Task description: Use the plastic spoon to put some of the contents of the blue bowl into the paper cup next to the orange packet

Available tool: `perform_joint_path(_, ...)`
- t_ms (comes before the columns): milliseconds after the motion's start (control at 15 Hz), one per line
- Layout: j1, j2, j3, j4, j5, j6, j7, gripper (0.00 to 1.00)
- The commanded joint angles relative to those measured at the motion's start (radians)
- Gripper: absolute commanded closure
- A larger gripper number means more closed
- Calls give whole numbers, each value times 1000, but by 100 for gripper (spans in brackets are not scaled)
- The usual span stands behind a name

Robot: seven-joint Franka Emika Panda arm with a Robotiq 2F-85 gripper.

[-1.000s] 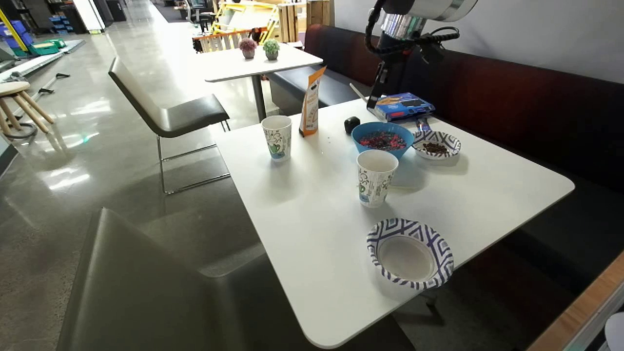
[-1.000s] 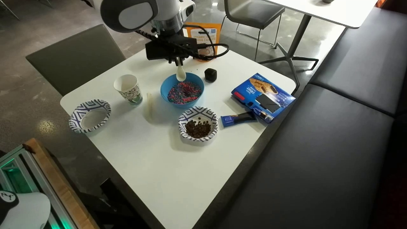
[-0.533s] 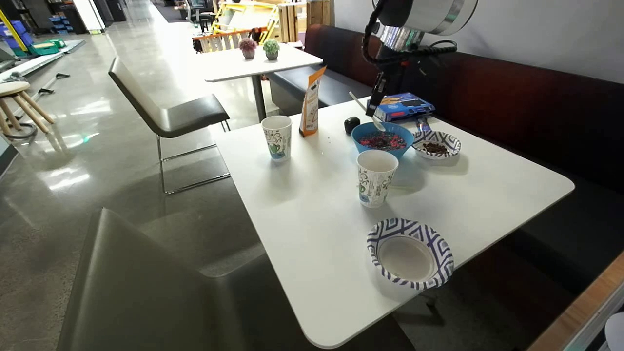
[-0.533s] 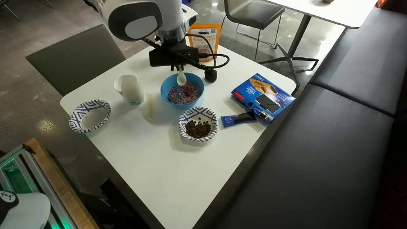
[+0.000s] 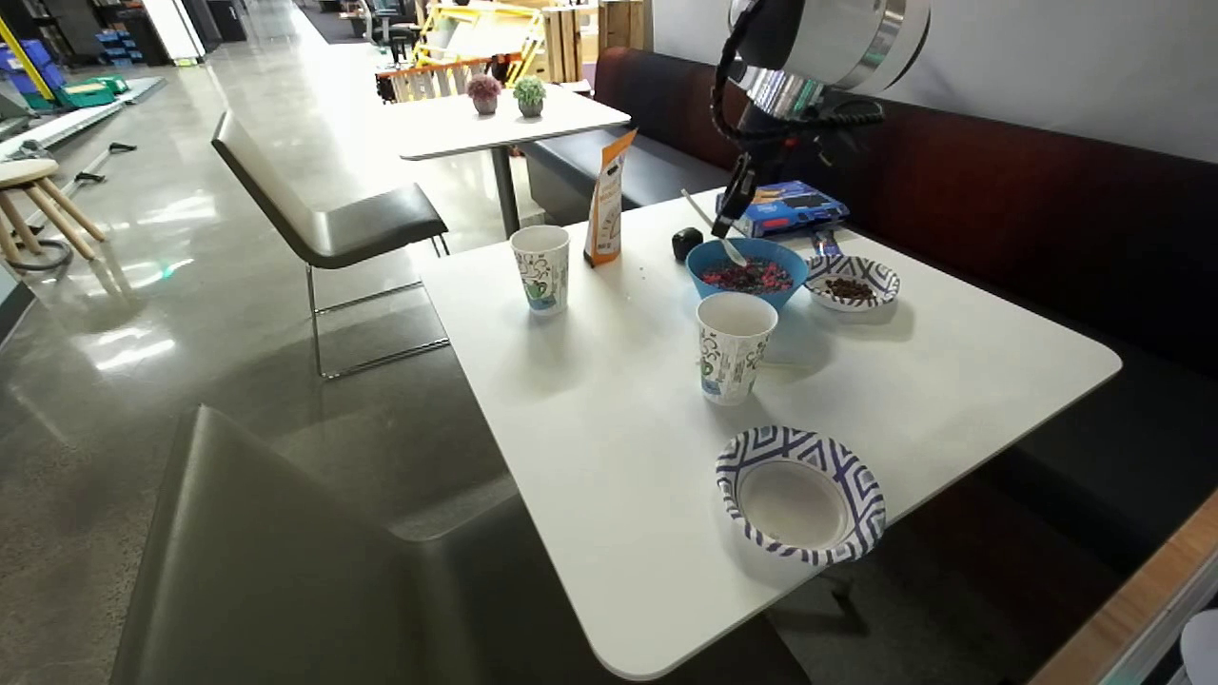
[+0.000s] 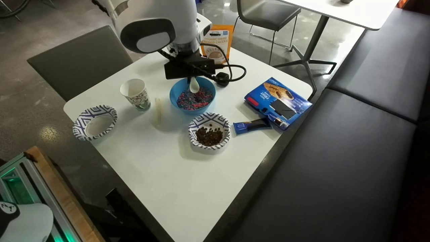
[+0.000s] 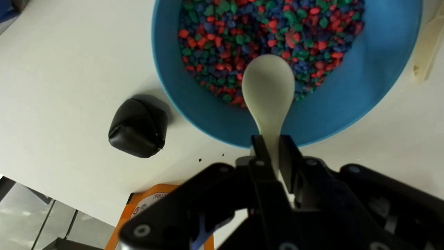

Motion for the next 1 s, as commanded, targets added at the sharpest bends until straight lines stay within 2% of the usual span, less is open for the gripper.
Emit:
perform_joint_path(0,-74,55,72,15,91,49,-161,96)
perform_joint_path(333,-143,94,142,15,168,77,-353,96)
perform_joint_path(667,-161,116,145,6,166,108,-469,96)
perform_joint_path(933,-166,123,141,-4,151,163,-510,96)
